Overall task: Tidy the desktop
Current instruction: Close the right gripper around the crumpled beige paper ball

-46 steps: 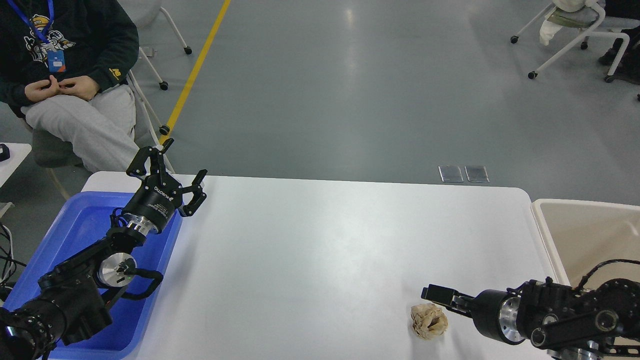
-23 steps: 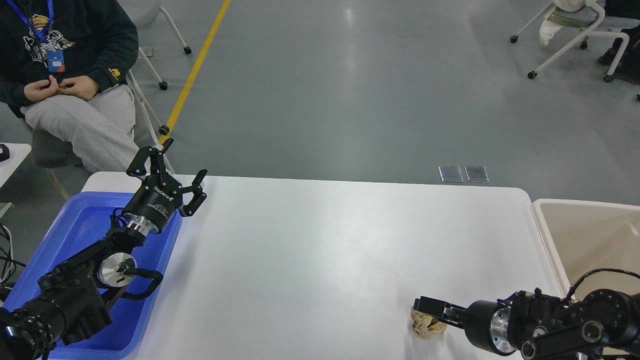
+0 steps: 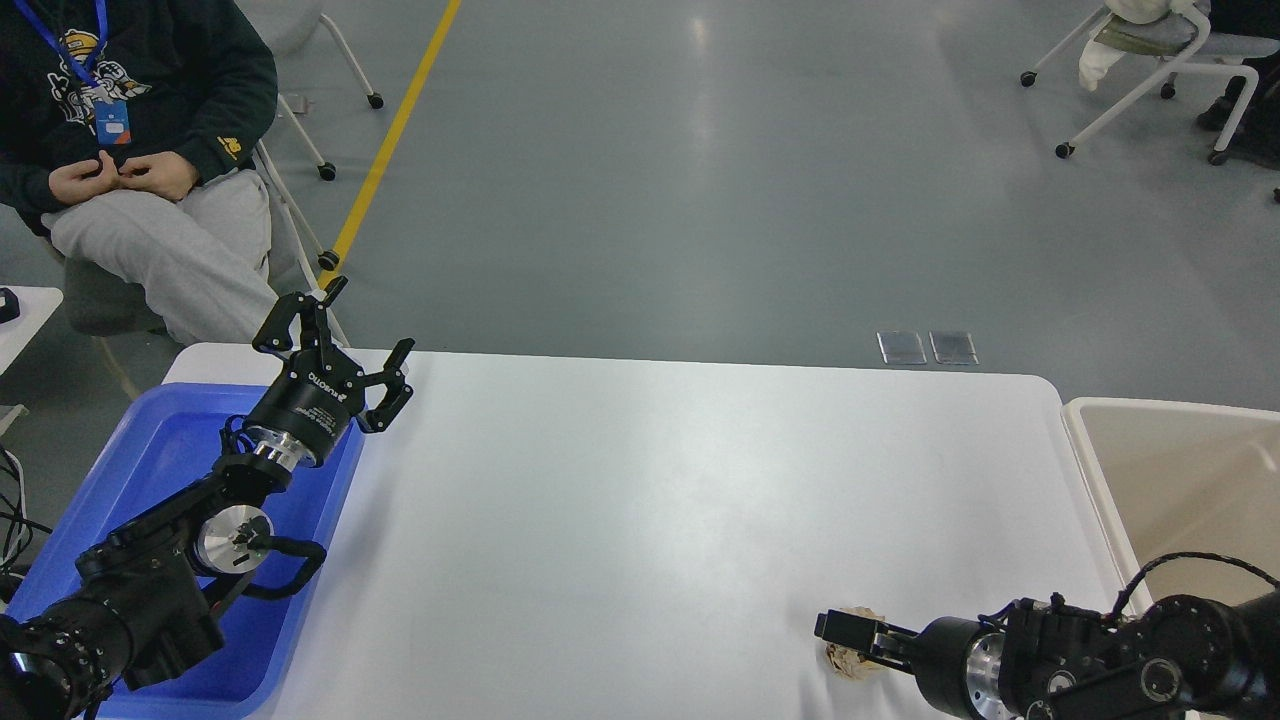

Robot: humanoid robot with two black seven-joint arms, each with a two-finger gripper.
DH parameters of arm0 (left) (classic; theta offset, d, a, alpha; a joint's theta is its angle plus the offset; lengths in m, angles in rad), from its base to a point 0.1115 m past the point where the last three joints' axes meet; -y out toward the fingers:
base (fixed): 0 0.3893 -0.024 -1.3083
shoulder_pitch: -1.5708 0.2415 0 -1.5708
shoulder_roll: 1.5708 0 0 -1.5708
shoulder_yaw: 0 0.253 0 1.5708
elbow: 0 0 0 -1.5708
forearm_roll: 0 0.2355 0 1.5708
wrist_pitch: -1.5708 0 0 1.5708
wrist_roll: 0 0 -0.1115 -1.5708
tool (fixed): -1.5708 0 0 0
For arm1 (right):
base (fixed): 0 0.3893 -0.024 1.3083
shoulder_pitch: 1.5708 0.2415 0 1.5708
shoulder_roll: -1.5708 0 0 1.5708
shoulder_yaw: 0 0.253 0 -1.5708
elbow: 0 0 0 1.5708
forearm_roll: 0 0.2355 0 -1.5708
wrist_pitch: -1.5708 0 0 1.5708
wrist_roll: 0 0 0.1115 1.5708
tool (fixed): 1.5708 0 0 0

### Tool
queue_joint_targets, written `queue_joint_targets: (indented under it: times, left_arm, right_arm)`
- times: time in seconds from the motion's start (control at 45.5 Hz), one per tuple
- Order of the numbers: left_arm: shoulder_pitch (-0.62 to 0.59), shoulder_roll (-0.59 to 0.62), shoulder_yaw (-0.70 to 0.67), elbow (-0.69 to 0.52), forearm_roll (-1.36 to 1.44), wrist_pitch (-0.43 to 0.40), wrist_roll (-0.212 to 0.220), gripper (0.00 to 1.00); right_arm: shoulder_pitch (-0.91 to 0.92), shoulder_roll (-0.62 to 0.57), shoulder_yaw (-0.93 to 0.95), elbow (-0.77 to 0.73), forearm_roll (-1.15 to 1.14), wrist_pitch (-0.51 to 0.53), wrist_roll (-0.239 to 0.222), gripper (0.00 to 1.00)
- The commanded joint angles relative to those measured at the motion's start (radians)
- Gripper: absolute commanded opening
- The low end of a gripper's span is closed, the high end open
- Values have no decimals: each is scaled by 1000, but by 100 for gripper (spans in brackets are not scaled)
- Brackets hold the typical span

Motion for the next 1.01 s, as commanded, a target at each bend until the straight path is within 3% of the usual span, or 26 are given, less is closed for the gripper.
queue_joint_targets:
  times: [0.0,0.637,0.834,0.944,0.988]
  left_arm:
    - [0,0,0,0,0,0,-1,100]
    - [0,0,0,0,0,0,-1,100]
    - [0,0,0,0,0,0,-1,100]
    - [0,0,0,0,0,0,-1,100]
    - [0,0,0,0,0,0,-1,100]
  right_arm:
    - [-17,15,5,-37,9,0,0,100]
    - [-47,38,6,-78,-2,0,3,92]
    - [-49,37,6,-77,-31,-2,35,91]
    - [-49,37,5,-78,-37,-2,35,86]
    - [-50,37,5,-78,-40,-2,35,80]
